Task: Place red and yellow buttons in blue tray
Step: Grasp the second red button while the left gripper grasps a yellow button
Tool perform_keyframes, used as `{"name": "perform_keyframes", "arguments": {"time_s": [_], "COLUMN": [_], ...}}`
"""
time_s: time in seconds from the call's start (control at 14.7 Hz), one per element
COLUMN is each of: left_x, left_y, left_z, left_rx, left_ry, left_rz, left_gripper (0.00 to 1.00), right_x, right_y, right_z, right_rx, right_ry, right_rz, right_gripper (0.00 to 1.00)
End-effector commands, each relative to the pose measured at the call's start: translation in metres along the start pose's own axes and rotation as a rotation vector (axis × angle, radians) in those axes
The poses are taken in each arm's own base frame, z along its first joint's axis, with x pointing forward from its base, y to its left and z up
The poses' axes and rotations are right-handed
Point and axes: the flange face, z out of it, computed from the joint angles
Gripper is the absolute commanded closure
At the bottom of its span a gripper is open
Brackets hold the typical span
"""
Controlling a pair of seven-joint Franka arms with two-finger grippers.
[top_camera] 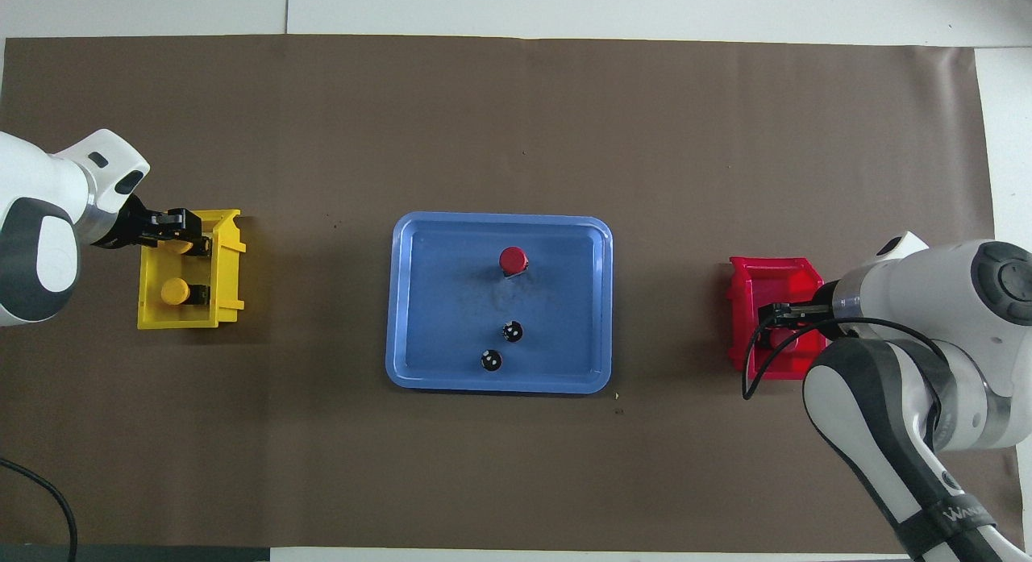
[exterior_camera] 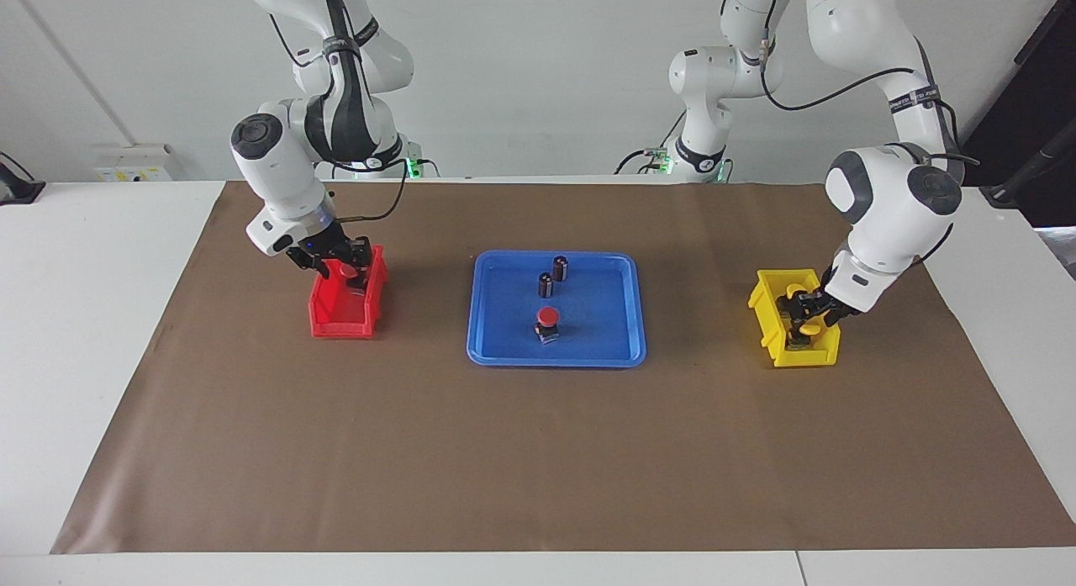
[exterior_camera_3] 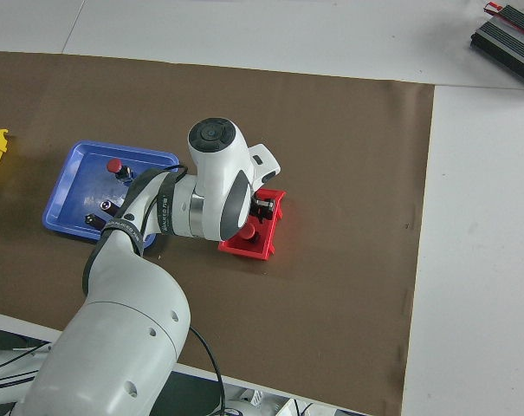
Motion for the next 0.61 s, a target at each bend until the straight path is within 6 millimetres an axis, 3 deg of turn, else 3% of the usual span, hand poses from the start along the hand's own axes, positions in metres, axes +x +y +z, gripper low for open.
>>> {"name": "perform_keyframes", "arguments": {"time_s": [0.0,0.14,0.2,0.34,0.41,0.54], "left_x": [-0.011,-0.011,-0.011,-0.011,-0.009,-0.004], "left_y": [-0.003,-0.003,-0.004,-0.005,-0.005,-0.007], "left_z": [0.004,0.011,0.013,0.013,0.01,-0.008], "left_rx": [-0.012,-0.01,-0.01,-0.01,-0.01,-0.012], "left_ry": [0.002,0.009,0.015,0.009,0.012,-0.011], "left_rz": [-0.01,-0.01,-0.012,-0.015,-0.015,-0.016], "left_gripper": [0.35,0.36,0.45,0.89,0.96,0.99], "right_x": [-0.009,-0.012,-0.012,-0.015,-0.016,-0.016], "right_y": [0.002,0.004,0.005,0.005,0.004,0.006], "right_z": [0.001,0.004,0.006,0.01,0.014,0.014], "right_rx": [0.009,0.01,0.009,0.008,0.008,0.008], "right_ry": [0.014,0.02,0.028,0.022,0.019,0.019], "right_rz": [-0.029,-0.046,-0.051,-0.052,-0.058,-0.072], "right_gripper": [0.36,0.38,0.39,0.39,0.39,0.39]}}
